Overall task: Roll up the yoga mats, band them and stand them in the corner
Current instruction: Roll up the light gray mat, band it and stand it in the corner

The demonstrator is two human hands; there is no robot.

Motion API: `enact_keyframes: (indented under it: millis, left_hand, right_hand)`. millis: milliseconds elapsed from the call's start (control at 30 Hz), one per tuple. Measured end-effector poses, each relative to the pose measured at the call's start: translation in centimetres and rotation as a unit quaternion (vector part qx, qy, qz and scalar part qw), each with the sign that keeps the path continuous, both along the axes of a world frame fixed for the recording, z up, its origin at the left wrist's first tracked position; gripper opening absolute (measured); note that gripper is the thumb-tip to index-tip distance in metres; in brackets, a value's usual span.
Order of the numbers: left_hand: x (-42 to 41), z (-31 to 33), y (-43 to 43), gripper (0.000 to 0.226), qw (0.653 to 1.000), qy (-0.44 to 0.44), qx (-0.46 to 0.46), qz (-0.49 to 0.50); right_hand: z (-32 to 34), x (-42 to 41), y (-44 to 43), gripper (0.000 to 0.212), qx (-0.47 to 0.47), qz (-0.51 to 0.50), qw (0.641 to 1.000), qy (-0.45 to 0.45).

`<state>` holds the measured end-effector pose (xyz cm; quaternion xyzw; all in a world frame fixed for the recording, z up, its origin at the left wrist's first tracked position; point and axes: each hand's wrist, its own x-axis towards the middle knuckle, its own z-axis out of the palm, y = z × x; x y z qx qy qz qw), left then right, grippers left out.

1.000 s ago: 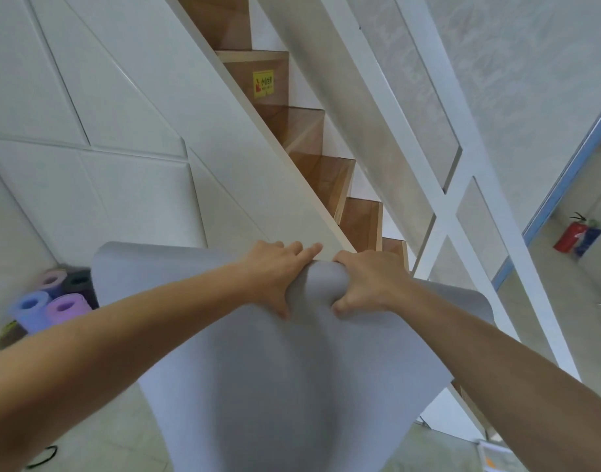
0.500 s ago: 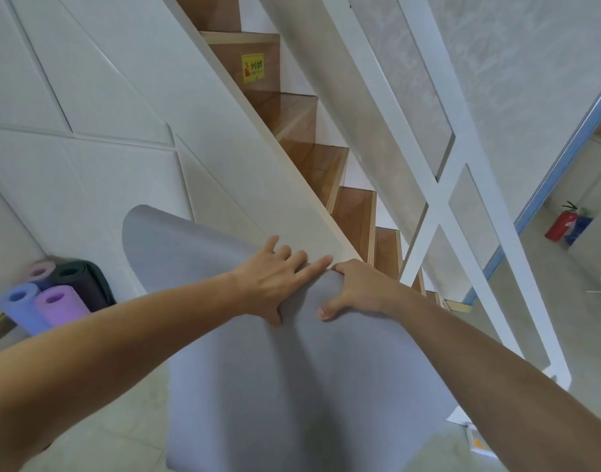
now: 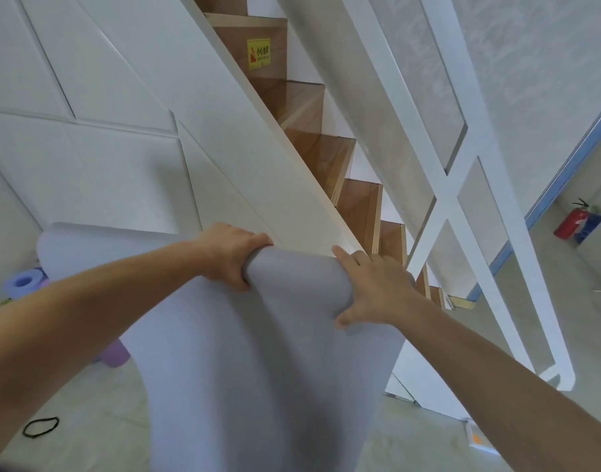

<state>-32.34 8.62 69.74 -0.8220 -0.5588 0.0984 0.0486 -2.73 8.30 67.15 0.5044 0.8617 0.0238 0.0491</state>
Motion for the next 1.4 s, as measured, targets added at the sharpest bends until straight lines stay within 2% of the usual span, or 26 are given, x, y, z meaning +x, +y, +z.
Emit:
enact_keyframes:
  millis: [167,233,333,400,500,600,667,700,733,800,833,933,1000,1067,1200,1300,1400]
  left_hand:
    - [-0.9,1.6,0.5,0.096,1.0,-0.018,-0.014,0.019]
    - [-0.2,2.0,0.5,0.114,1.0,-0.011,0.008,0.012]
    - [3.0,1.4,0.5,0.131,0.995,0.001,0.096,-0.027]
    - [4.9,0.4,0.7,0.122,0.987,-0.033,0.157,-0.012]
    - [5.4,-0.6,1.3,0.09,0.971,-0.127,0.203,-0.002]
    - [4.4,-0.9,2.0,0.081,0.967,-0.179,0.176,0.037]
    - [3.1,-1.0,2.2,0.079,0.962,-0.211,0.151,0.083]
    - [2.3,-1.0,2.2,0.079,0.96,-0.221,0.138,0.102]
    - [1.7,-1.1,2.0,0.079,0.958,-0.232,0.124,0.117]
    - [1.1,-1.0,1.7,0.08,0.951,-0.26,0.105,0.127]
    - [1.2,-0.9,1.5,0.083,0.949,-0.273,0.1,0.125]
    - [2.1,-0.9,1.1,0.095,0.931,-0.332,0.091,0.126]
    - [2.0,-2.0,0.8,0.097,0.909,-0.385,0.086,0.138]
    - [1.7,-3.5,0.4,0.096,0.885,-0.431,0.075,0.158]
    - [1.7,-7.8,-0.8,0.086,0.844,-0.491,0.038,0.214]
    - [1.6,-11.7,-2.0,0.085,0.808,-0.531,0.018,0.255]
    - [1.1,-15.1,-2.7,0.084,0.769,-0.569,0.001,0.29]
  right_hand:
    - [1.1,-1.3,0.8,0.086,0.066,0.017,0.997,0.042]
    - [2.4,-1.5,1.2,0.08,0.077,0.015,0.996,0.047]
    - [4.6,-2.7,1.7,0.076,0.121,0.02,0.992,0.02]
    - [5.5,-3.6,1.9,0.076,0.144,0.03,0.989,0.0]
    - [6.3,-4.3,1.9,0.076,0.147,0.036,0.988,-0.016]
    - [6.3,-3.5,2.1,0.082,0.187,0.043,0.981,-0.011]
    - [6.5,-1.8,2.9,0.092,0.208,0.002,0.978,0.021]
    - [6.9,-0.9,3.2,0.097,0.197,-0.043,0.977,0.066]
    - [7.3,0.0,3.7,0.101,0.157,-0.095,0.971,0.152]
    - [8.2,1.0,4.4,0.106,0.011,-0.165,0.92,0.355]
    - [8.3,1.0,4.7,0.107,-0.061,-0.161,0.893,0.415]
    - [8.5,-0.2,4.3,0.099,-0.198,-0.086,0.846,0.488]
    - [8.3,-0.9,3.9,0.11,-0.241,-0.054,0.829,0.502]
    - [7.5,-1.8,3.7,0.115,-0.249,-0.044,0.83,0.497]
    - [4.4,-4.4,3.9,0.11,-0.195,-0.016,0.864,0.463]
    - [2.6,-6.4,4.5,0.105,-0.188,0.011,0.892,0.412]
    - [1.2,-9.1,4.7,0.11,-0.191,0.019,0.917,0.35]
